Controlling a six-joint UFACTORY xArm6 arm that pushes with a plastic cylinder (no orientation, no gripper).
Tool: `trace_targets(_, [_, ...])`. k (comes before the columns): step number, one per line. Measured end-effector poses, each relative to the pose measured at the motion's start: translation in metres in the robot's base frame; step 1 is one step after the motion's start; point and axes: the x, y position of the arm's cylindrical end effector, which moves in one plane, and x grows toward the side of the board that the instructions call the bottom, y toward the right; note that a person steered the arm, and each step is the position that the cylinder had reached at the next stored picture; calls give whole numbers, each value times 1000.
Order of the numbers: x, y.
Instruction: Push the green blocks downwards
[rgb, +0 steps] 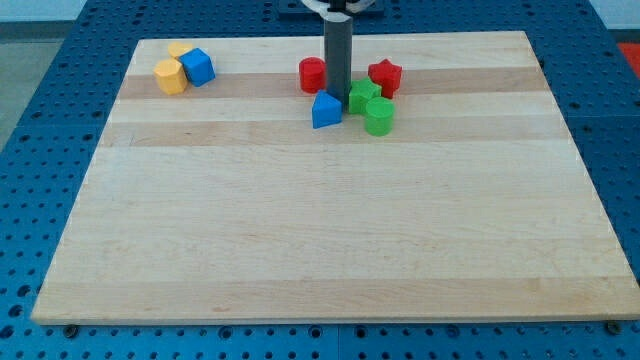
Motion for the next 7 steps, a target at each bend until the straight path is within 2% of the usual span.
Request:
trace_targets(1, [-10,-2])
trace_targets(2, [-52,0])
trace_targets(3, [-55,16])
trace_targets(5, [-45,25])
trace_targets(7, [-6,25])
